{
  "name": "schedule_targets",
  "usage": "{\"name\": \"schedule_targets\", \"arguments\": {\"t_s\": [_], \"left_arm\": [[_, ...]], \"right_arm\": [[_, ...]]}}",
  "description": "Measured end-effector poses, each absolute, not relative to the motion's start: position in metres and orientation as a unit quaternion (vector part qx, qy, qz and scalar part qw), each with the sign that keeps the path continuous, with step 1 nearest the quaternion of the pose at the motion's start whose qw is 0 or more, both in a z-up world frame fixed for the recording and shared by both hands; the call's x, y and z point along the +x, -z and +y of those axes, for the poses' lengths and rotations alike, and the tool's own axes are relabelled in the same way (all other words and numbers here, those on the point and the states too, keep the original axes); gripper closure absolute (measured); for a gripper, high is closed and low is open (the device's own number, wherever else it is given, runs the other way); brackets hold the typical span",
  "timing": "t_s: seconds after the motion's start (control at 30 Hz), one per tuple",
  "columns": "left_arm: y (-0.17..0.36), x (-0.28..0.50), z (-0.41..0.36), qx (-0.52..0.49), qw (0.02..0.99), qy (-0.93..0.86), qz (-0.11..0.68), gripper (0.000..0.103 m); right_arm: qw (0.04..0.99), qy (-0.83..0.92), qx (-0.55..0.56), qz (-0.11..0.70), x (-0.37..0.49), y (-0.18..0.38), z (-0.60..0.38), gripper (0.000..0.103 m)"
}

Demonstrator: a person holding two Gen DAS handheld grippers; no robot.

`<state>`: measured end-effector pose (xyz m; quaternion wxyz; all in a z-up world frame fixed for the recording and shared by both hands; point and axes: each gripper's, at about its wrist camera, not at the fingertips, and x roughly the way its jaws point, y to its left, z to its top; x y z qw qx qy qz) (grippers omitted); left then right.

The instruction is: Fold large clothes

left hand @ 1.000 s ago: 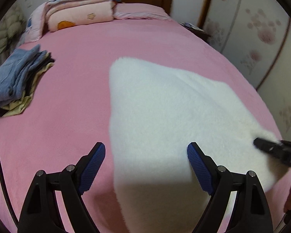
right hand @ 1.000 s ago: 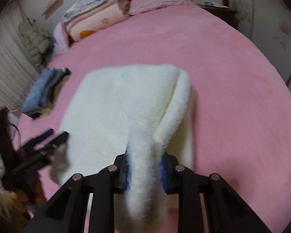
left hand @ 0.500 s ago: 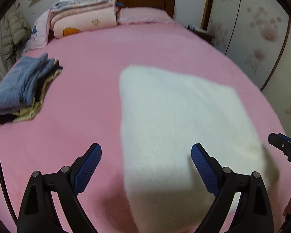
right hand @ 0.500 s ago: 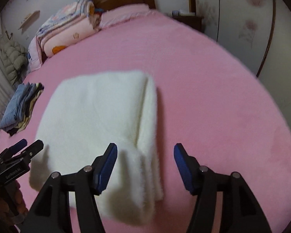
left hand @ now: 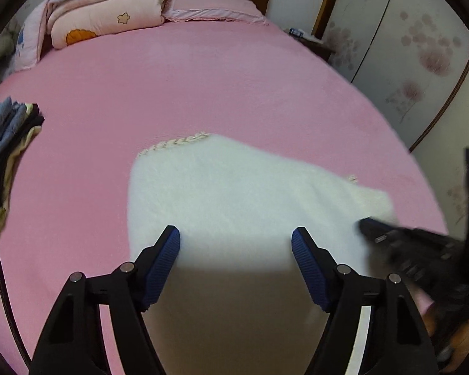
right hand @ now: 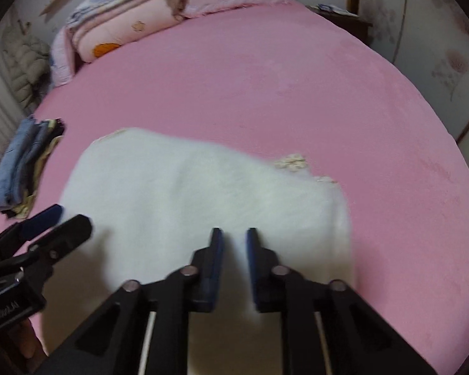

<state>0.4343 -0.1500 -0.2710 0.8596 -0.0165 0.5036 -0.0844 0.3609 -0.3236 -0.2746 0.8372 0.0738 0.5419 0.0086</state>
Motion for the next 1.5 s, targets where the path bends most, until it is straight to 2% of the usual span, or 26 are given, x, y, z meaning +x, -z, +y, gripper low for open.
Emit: {"name": "schedule_targets", "arguments": {"t_s": [0.13,0.27,0.53,0.57,0.6,0.67,0.73,0.8,0.87,1.03,1.1,1.27,1.4,1.5], "left_arm": [[0.281,0.444,-0.141,-0.032,0.851,0.084,0.517,0.03],[0.286,0.438,-0.144,-0.012,0.862,0.073,0.502,0.029],[0.283,0.424,-0.152,0.009,0.875,0.048,0.482,0.027],[0.281,0.424,-0.152,0.01,0.874,0.045,0.484,0.024],[0.278,0.425,-0.151,0.012,0.871,0.035,0.49,0.014],[0.271,0.421,-0.151,0.005,0.863,0.023,0.505,0.005],[0.264,0.418,-0.143,-0.028,0.85,0.026,0.526,0.005],[0.255,0.414,-0.136,-0.054,0.839,0.029,0.54,0.003],[0.245,0.408,-0.13,-0.07,0.834,0.031,0.546,0.0],[0.21,0.387,-0.12,-0.071,0.845,0.031,0.53,0.0],[0.199,0.38,-0.114,-0.07,0.848,0.029,0.525,0.0],[0.169,0.362,-0.1,-0.086,0.854,0.028,0.513,0.0],[0.149,0.346,-0.096,-0.062,0.861,0.02,0.505,0.0],[0.136,0.329,-0.092,-0.069,0.868,0.038,0.49,0.0]], "right_arm": [[0.836,-0.01,0.114,0.536,0.36,0.277,-0.357,0.103],[0.842,-0.018,0.088,0.532,0.36,0.274,-0.349,0.103],[0.837,-0.013,0.107,0.536,0.362,0.275,-0.347,0.103],[0.835,-0.016,0.113,0.538,0.361,0.271,-0.347,0.1],[0.834,-0.015,0.117,0.539,0.36,0.267,-0.348,0.1],[0.832,-0.016,0.123,0.54,0.355,0.256,-0.348,0.098],[0.836,-0.026,0.135,0.531,0.347,0.242,-0.35,0.092],[0.842,-0.028,0.137,0.52,0.337,0.229,-0.35,0.071],[0.848,-0.026,0.138,0.511,0.326,0.214,-0.35,0.059],[0.853,-0.013,0.147,0.5,0.299,0.185,-0.347,0.051],[0.854,-0.011,0.149,0.498,0.292,0.176,-0.345,0.043],[0.863,0.006,0.139,0.486,0.276,0.156,-0.339,0.038],[0.863,0.002,0.106,0.495,0.269,0.143,-0.328,0.025],[0.874,-0.026,0.091,0.477,0.254,0.136,-0.323,0.023]]}}
